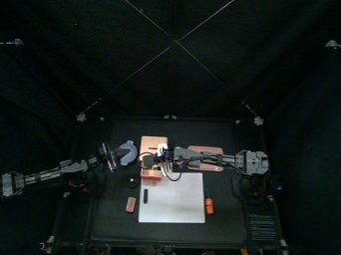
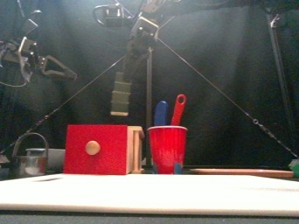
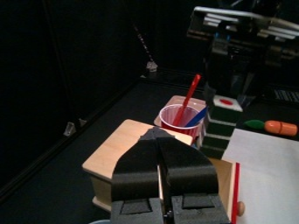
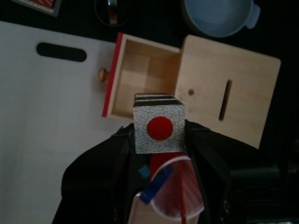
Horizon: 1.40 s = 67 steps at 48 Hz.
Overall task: Place sushi on board then cut the sushi with the knife then place the pieces on the plate
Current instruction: Place the sushi on the board
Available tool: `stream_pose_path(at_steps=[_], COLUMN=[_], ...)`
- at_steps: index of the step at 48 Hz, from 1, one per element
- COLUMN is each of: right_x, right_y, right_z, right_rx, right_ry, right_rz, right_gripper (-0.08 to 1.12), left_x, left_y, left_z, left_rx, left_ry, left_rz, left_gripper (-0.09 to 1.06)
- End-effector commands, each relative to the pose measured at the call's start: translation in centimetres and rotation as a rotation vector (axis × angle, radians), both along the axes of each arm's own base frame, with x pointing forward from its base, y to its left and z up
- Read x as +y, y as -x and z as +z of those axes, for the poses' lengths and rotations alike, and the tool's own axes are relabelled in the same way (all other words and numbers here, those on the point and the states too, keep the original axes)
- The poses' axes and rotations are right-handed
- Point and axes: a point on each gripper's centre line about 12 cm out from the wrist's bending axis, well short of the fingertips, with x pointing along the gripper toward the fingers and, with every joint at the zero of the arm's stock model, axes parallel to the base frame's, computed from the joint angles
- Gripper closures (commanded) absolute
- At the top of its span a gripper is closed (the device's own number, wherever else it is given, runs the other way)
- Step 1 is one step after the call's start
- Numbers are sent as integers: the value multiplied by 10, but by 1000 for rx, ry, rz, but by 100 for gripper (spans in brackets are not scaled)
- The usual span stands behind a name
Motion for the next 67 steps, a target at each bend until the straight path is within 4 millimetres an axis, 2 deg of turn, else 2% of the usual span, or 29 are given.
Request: stream_pose_path(at_steps=[1,5,13,20,24,28,31,37,42,46,50,57,61,67], right_x=[17,31,54,80,88,89,89,100,97,103,106,100,92,109], right_y=[28,44,76,93,97,97,95,77,65,58,55,54,54,55], right_z=[2,-14,-27,-48,-62,-71,-78,-78,-79,-81,-80,-71,-71,-71], right_rx=[14,23,-121,-260,-369,-415,-383,-364,-299,-250,-219,-180,-165,-208], right_ry=[-2,19,-14,-52,-71,-79,-74,-46,27,54,72,143,184,241], right_rz=[-67,-100,-78,17,57,69,67,112,135,152,158,157,54,-5], right_gripper=[37,37,37,38,38,38,37,37,37,37,37,37,37,37], left_x=[2,2,2,3,3,4,3,3,3,2,3,3,3,3], left_y=[-2,-2,-4,-4,-3,-3,-3,-1,-1,0,1,1,2,2], left_z=[9,9,17,18,17,17,15,8,5,2,0,-1,-2,-3], left_rx=[-26,-27,-48,-61,-67,-70,-65,-55,-49,-42,-36,-36,-32,-30], left_ry=[-9,-7,-14,4,20,28,32,49,55,58,59,59,61,62], left_rz=[3,3,3,9,14,16,15,21,21,21,25,26,26,28], left_gripper=[93,93,93,93,93,93,93,93,93,93,93,93,93,93])
